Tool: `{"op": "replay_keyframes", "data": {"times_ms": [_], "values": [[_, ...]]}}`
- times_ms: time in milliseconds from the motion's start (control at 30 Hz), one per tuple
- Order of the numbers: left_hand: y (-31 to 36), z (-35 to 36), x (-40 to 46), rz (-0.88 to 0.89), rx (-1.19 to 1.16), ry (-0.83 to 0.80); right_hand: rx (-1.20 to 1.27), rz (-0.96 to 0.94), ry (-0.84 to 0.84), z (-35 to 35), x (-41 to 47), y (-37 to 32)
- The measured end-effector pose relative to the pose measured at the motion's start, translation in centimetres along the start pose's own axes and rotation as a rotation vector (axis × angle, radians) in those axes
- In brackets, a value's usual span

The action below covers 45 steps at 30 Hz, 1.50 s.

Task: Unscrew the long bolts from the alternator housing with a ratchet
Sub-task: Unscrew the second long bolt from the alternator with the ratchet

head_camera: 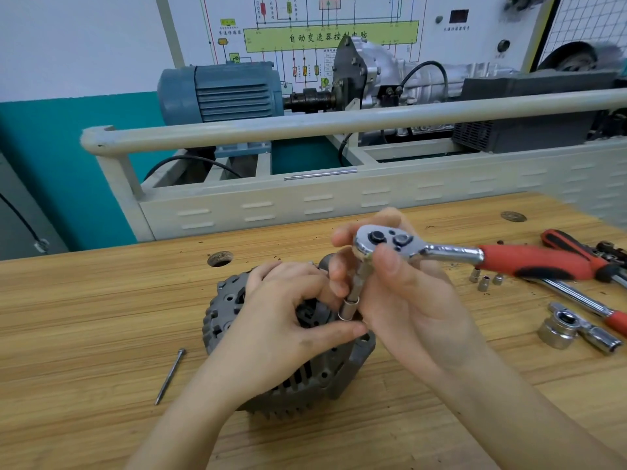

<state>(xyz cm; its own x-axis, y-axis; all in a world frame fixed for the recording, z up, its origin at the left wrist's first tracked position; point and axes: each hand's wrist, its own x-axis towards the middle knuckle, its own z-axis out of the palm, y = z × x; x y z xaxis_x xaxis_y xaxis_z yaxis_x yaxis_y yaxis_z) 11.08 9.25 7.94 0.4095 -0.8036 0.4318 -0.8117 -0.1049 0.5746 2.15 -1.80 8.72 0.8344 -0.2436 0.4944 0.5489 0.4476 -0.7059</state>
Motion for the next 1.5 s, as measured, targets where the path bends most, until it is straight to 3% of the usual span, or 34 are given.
{"op": "replay_keyframes", "data": {"times_ms": [267,1167,1500], "values": [[-0.07,-0.4,-0.08,0.042,-0.044,-0.055,0.005,0.043,-0.007,0.09,0.1,0.07],[0.1,-0.03,0.01,0.023,-0.084,0.002,-0.057,0.006,0.025,0.24,-0.16,0.25],[0.32,-0.43,0.08,0.016,-0.075,-0.04,0.038,0.047,0.043,0.07,0.12,0.41]]}}
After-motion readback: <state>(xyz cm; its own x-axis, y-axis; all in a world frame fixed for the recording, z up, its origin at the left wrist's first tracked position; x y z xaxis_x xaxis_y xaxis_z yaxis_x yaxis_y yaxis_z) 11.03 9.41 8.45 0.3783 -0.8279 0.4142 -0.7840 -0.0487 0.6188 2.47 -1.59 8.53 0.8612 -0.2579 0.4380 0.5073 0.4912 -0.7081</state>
